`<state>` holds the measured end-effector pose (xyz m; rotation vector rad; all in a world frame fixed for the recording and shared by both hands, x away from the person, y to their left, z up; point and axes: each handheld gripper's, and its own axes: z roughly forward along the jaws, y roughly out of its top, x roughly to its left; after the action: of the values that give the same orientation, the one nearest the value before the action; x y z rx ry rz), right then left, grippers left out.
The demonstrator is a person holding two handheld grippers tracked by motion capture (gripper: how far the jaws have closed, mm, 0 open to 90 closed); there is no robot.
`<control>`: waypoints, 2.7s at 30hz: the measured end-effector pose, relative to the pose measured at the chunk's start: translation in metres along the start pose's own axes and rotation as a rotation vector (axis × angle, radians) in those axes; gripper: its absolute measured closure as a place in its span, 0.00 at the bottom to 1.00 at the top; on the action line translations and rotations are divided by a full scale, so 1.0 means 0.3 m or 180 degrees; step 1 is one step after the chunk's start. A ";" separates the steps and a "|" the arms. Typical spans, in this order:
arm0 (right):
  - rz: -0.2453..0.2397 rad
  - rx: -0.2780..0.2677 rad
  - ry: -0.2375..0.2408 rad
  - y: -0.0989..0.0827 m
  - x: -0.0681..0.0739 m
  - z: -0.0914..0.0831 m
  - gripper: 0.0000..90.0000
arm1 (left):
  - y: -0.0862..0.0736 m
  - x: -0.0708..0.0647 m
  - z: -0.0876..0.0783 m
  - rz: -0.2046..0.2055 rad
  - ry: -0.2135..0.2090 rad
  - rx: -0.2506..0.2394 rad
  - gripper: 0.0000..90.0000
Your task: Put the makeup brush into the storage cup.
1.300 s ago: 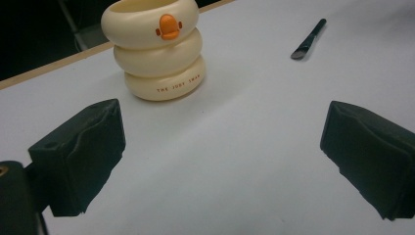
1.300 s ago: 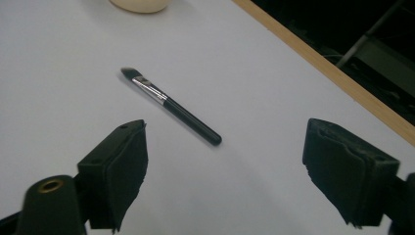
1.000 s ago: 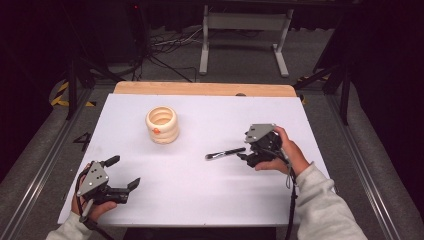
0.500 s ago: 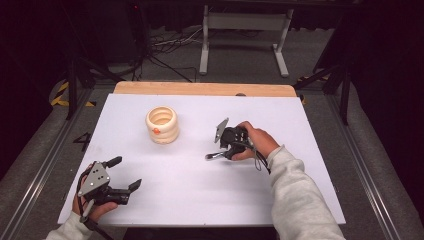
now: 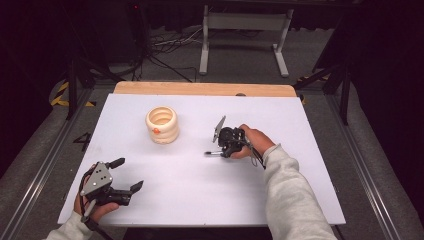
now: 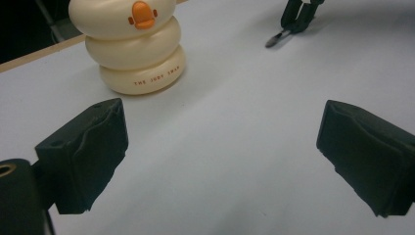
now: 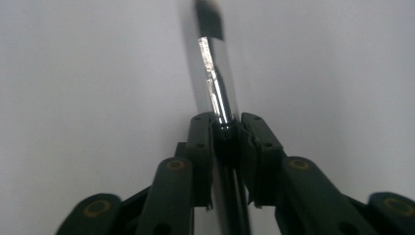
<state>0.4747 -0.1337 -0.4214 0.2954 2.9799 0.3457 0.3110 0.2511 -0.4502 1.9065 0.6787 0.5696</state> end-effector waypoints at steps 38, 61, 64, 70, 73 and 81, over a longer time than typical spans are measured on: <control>0.0801 -0.1474 -0.0342 -0.147 0.020 -0.094 0.89 | -0.003 0.011 0.009 -0.0078 0.0037 0.0044 0.07; 0.1181 -0.3347 -0.0388 -0.186 0.134 -0.194 0.88 | 0.103 0.000 0.081 -0.0132 -0.0059 -0.0271 0.13; 0.1209 -0.3438 -0.0367 -0.180 0.145 -0.188 0.89 | 0.116 -0.021 0.111 -0.0109 -0.0137 -0.0252 0.13; 0.1209 -0.3669 -0.0317 -0.147 0.190 -0.173 0.88 | 0.180 -0.098 0.218 0.0095 -0.0369 -0.0175 0.16; 0.1179 -0.3710 -0.0297 -0.133 0.208 -0.165 0.88 | 0.211 -0.116 0.255 0.0079 -0.0503 -0.0225 0.17; 0.1071 -0.3654 -0.0223 -0.105 0.239 -0.137 0.88 | 0.307 -0.073 0.252 -0.0162 -0.0632 -0.0702 0.21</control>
<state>0.3934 -0.1577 -0.3965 0.6033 2.1491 1.8540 0.3632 0.1549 -0.3981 1.7076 0.5123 0.3988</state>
